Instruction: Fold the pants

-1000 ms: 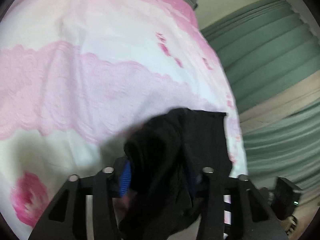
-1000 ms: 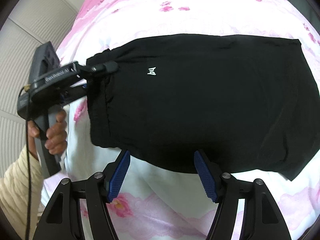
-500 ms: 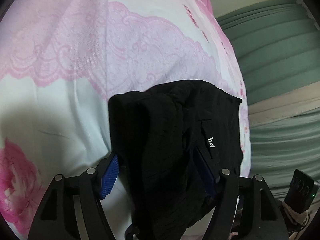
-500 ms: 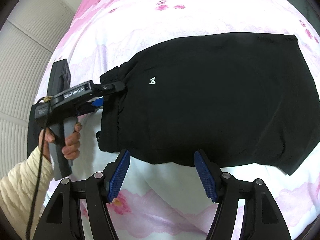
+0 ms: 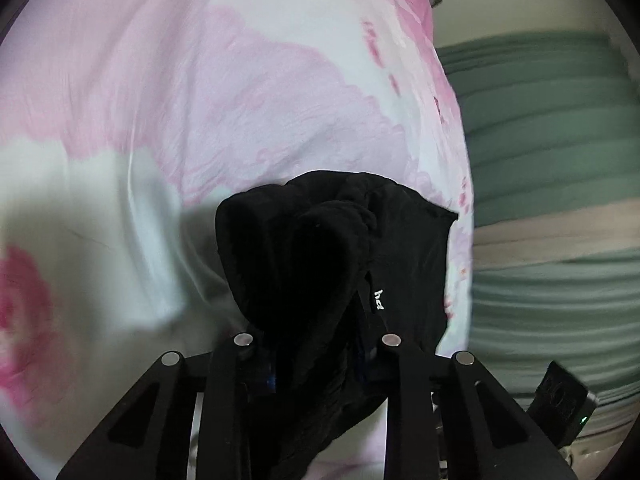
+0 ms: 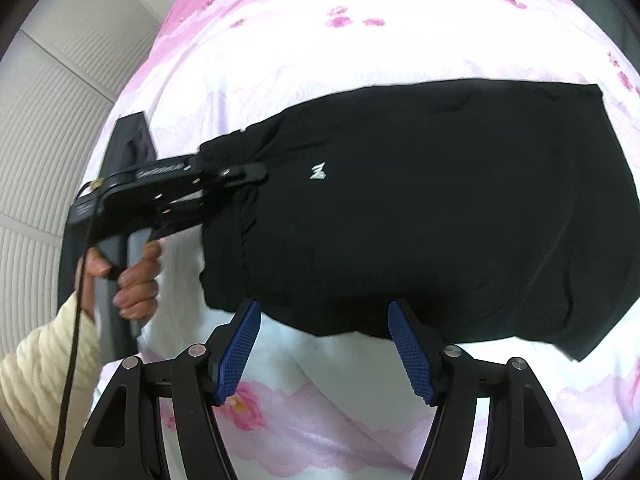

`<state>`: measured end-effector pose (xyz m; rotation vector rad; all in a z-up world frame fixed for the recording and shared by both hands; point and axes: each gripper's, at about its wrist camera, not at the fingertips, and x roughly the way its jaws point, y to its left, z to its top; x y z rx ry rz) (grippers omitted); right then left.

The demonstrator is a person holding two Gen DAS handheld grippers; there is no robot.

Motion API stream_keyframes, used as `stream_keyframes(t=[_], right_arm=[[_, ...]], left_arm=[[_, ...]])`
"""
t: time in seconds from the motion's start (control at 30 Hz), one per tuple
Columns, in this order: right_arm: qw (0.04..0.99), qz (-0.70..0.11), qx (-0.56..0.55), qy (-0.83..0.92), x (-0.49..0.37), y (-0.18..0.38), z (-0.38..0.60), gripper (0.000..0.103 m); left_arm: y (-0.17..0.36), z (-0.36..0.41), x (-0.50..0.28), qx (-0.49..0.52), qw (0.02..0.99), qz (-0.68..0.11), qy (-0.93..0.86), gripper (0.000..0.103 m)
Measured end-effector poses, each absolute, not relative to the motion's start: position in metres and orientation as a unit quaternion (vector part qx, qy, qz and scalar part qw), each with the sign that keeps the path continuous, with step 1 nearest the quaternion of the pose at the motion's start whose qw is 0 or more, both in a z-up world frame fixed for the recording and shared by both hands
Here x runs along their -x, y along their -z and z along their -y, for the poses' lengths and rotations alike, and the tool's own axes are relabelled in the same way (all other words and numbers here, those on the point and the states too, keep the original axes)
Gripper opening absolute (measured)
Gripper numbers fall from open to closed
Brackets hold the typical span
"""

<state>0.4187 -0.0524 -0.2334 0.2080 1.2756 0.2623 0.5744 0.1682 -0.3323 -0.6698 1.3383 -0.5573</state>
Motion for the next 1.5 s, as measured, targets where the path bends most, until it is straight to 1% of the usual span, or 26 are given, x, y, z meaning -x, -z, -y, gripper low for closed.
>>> stream_keyframes(t=[0.07,0.13,0.33,0.47,0.6,0.8,0.9,1.03,1.17,1.43,1.5], right_arm=[[0.792,-0.589,-0.102,-0.122,-0.418,0.230,0.057,0.067],[0.796,-0.583,-0.108,-0.121,-0.415,0.224,0.064,0.067],[0.811,-0.564,-0.121,-0.103,-0.401,0.205,0.098,0.067],[0.824,-0.542,-0.141,-0.079,-0.394,0.189,0.137,0.067],[0.841,-0.517,-0.145,-0.061,-0.387,0.170,0.177,0.067],[0.863,-0.483,-0.146,-0.033,-0.379,0.142,0.248,0.067],[0.867,-0.472,-0.160,-0.023,-0.382,0.130,0.288,0.067],[0.869,-0.464,-0.171,-0.009,-0.381,0.127,0.331,0.067],[0.862,-0.471,-0.186,0.009,-0.378,0.136,0.374,0.067],[0.843,-0.493,-0.212,0.033,-0.380,0.165,0.428,0.067],[0.839,-0.496,-0.219,0.040,-0.380,0.173,0.439,0.067]], left_arm=[[0.307,-0.169,-0.576,0.290,0.711,-0.599,0.229,0.026],[0.294,-0.174,-0.579,0.280,0.720,-0.602,0.200,0.026],[0.267,-0.151,-0.588,0.232,0.721,-0.641,0.124,0.027],[0.235,-0.107,-0.591,0.185,0.711,-0.672,0.089,0.026],[0.203,-0.064,-0.591,0.192,0.702,-0.680,0.095,0.026],[0.178,0.022,-0.596,0.197,0.694,-0.686,0.095,0.026],[0.180,0.067,-0.597,0.200,0.684,-0.696,0.090,0.026],[0.200,0.128,-0.602,0.213,0.665,-0.712,0.078,0.026],[0.236,0.187,-0.613,0.189,0.657,-0.728,0.051,0.026],[0.288,0.259,-0.617,0.156,0.635,-0.756,0.027,0.027],[0.299,0.271,-0.622,0.154,0.625,-0.765,0.032,0.031]])
